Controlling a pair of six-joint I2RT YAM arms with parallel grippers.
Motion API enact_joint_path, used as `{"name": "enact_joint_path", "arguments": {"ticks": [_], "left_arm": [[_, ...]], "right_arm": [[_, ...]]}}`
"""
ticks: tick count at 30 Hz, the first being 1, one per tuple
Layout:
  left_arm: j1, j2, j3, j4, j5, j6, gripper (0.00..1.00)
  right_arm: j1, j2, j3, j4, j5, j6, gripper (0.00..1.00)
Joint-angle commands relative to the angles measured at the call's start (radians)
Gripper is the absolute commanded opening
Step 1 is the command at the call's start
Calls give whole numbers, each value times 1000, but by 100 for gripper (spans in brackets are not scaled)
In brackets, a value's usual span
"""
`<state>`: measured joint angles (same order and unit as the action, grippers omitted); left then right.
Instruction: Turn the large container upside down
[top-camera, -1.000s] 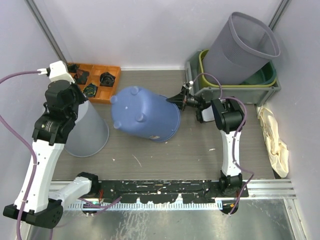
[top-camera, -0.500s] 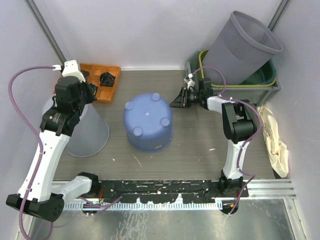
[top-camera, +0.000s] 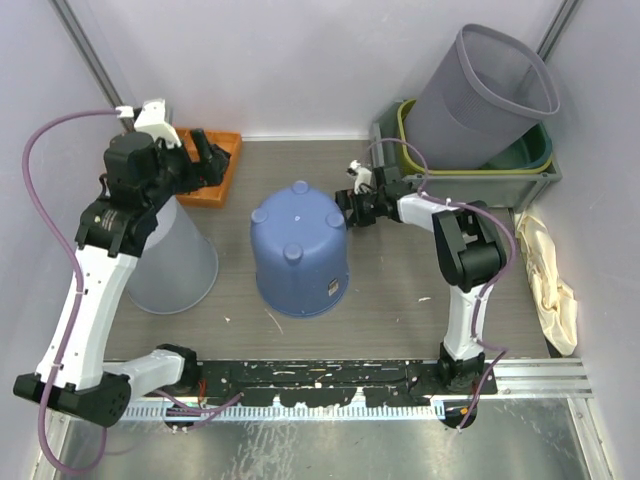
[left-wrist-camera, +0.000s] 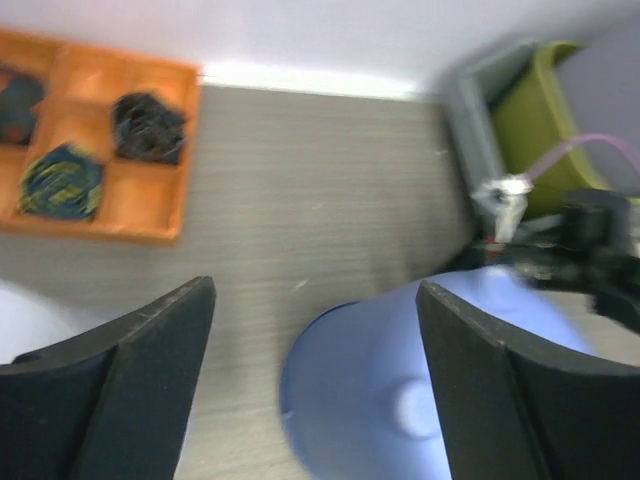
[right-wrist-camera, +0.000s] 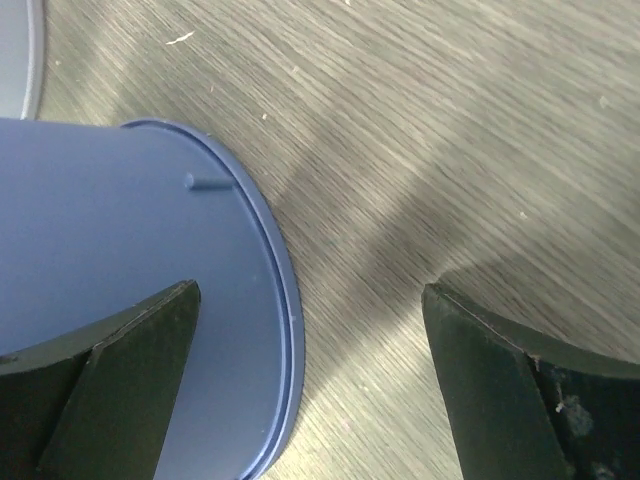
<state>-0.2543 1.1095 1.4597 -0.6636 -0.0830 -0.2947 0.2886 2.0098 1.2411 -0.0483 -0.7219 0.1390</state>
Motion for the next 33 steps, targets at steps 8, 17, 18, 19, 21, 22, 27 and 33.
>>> {"name": "enact_joint_path", "arguments": {"ticks": [8,17,18,19,21,22,27,33], "left_arm": [[-245,287,557,66,290,15,93],[-384,423,556,178,251,-148,93],[-410,435,556,171,245,-147,93],[-441,455,563,156,231,-140,93],[-509,499,612,92,190,-114,93],[-556,528,662,50,169,-102,93],[-647,650,809,-142,90,-129,92],[-697,643,641,-130,-40,-275,91]], "right_arm": [[269,-222,524,-536,737,-629,100],[75,-400,873,-636,926,-772,99],[23,-397,934,-625,969,-752,99],[-25,-392,1021,-611,1017,-721,99],[-135,-381,1126,-606,1032,-655,99],[-185,-379,1161,-613,1004,-627,99],[-314,-365,1190,-676,806,-590,100],[-516,-264,1249,-843,310,-437,100]]}}
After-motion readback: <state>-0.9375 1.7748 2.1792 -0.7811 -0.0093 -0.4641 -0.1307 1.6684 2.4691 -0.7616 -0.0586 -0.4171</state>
